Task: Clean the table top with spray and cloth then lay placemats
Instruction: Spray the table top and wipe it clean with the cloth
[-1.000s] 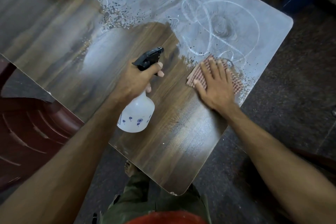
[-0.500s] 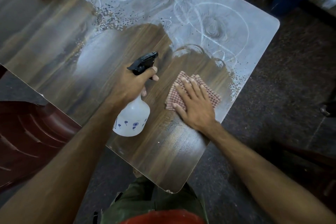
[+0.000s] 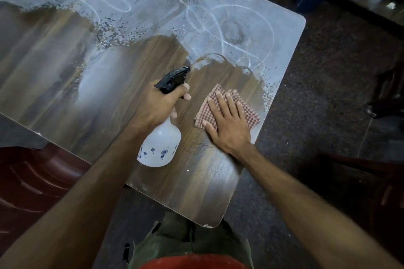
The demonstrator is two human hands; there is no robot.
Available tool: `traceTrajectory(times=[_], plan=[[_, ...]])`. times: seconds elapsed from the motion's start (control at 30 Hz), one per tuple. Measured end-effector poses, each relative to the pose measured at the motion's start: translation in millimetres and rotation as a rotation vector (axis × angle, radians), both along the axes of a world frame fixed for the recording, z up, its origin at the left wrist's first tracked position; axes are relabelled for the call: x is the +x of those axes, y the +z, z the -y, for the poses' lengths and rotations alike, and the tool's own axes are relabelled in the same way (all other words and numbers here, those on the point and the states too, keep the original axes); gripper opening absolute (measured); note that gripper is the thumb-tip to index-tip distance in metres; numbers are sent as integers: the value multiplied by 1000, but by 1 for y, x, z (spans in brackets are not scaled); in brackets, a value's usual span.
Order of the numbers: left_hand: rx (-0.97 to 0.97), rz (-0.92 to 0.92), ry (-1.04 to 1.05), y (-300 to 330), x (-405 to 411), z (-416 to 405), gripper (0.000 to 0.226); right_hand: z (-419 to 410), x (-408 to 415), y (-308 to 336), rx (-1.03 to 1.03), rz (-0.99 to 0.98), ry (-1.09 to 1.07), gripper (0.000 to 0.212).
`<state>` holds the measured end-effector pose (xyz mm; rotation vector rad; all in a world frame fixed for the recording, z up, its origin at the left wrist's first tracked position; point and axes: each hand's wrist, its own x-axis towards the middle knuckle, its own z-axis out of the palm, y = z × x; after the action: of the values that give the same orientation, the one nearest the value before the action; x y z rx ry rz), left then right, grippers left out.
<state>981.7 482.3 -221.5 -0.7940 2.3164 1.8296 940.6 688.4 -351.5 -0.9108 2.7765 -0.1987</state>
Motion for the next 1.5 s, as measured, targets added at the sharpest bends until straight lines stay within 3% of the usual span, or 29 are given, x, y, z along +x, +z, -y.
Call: traceTrajectory(times=[0.2, 0.47, 0.57, 0.67, 0.9, 1.1, 1.3, 1.5], plan=[[-10, 15, -99, -8, -24, -12, 14, -15, 14, -4, -14, -47, -93, 69], [-345, 73, -378, 1, -72, -38, 33, -10, 17, -4, -37, -68, -139, 67], [-403, 97, -417, 3, -85, -40, 29, -11, 17, -5, -48, -74, -141, 67], [-307, 64, -363, 3, -90, -35, 11, -11, 17, -5, -52, -65, -140, 67], [-201, 115, -68, -3, -99, 10, 24, -12, 16, -4, -50, -57, -140, 68], [-201, 183, -49, -8, -95, 39, 25, -12, 16, -3, -2, -50, -142, 68], [-159, 130, -41, -7, -94, 50, 11, -11, 16, 1, 19, -30, -139, 69], [-139, 117, -4, -9, -95, 53, 18, -10, 14, 2, 37, -32, -129, 69]])
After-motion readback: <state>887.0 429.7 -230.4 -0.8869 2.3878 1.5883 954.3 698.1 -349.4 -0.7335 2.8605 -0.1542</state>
